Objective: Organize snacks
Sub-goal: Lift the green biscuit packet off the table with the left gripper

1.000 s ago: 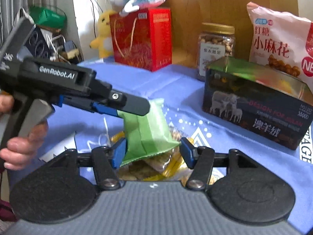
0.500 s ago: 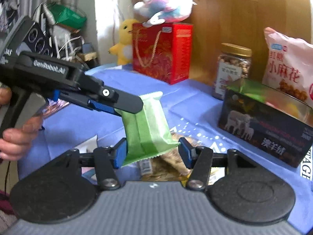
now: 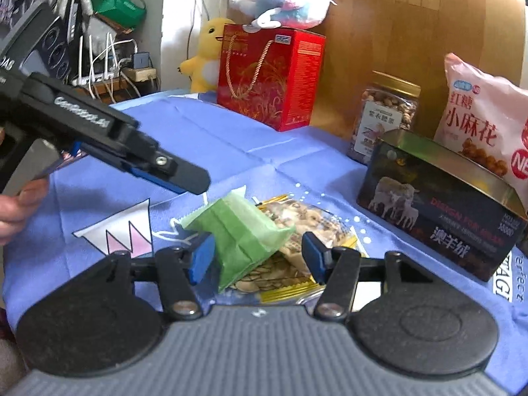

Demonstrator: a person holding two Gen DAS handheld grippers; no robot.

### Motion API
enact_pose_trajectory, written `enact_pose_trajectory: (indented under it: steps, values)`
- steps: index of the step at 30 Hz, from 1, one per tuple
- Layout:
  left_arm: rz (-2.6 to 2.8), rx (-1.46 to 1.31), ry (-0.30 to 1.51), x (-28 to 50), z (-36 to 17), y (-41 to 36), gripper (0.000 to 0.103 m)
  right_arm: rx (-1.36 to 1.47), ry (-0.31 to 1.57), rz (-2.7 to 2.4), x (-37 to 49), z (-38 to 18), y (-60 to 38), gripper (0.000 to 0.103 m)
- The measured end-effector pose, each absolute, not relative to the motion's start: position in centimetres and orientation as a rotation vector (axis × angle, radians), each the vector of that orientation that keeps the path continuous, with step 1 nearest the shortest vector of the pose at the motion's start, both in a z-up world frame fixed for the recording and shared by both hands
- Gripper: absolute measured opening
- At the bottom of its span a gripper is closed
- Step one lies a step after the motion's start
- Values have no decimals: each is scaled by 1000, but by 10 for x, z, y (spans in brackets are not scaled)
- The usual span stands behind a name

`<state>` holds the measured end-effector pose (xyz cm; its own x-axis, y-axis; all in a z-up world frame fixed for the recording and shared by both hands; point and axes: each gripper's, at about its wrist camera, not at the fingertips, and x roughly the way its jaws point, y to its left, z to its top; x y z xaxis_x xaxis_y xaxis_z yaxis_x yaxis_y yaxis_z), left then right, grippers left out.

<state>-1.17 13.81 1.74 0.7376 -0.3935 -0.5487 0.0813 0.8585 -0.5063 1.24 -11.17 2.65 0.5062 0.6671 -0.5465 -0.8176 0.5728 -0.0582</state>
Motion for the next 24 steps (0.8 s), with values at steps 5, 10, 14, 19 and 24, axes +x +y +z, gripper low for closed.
enact_pose_trajectory:
  steps: [5, 10, 14, 19, 24]
  values:
    - [-235, -468, 703, -13, 14, 145, 51, -372, 465, 924, 5, 26, -108, 62]
    - [-227, -485, 694, -12, 16, 153, 53, -337, 520, 927, 10, 24, -111, 69]
    - [-250, -476, 698, -7, 16, 147, 56, -348, 532, 933, 6, 19, -112, 67]
    - [-269, -479, 732, 0, 8, 139, 56, -368, 513, 946, -2, 20, -111, 33]
    - [-314, -528, 730, -2, 5, 144, 64, -412, 419, 951, -10, 26, -109, 26]
